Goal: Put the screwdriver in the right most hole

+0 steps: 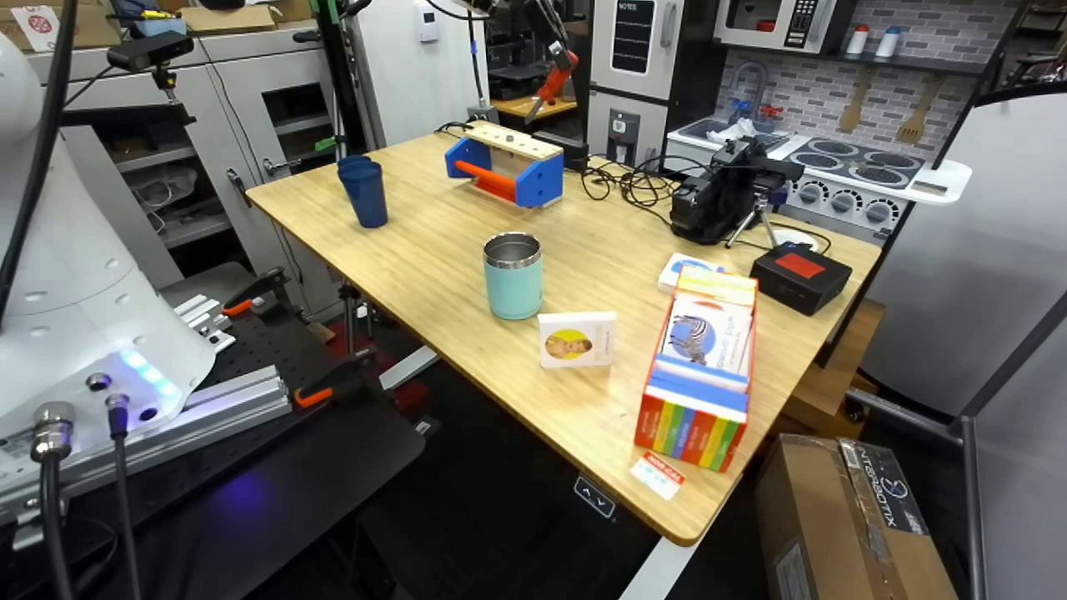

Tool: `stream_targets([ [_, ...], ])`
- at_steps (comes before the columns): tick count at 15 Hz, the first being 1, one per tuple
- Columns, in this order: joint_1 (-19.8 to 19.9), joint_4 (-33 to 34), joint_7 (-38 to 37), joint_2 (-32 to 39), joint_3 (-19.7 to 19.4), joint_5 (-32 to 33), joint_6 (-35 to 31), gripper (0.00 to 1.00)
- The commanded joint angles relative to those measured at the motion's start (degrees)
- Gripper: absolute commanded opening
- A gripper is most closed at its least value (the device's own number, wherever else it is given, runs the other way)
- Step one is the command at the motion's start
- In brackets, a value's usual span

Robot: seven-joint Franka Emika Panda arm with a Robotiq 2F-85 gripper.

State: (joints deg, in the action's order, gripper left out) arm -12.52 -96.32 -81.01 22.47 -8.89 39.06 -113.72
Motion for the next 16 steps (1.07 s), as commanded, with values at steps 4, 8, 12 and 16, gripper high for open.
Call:
stream_targets([
  [4,-0.9,19.7,2.7,10.7,2.1,5.8,17.1,0.07],
  [8,-2.0,32.8,7.3,19.6,2.1,9.2,22.3,0.07],
  [12,-3.6,43.2,12.2,26.9,2.1,10.9,20.9,0.07],
  [16,-6.0,42.1,14.8,26.4,1.1,17.3,11.6,0.07],
])
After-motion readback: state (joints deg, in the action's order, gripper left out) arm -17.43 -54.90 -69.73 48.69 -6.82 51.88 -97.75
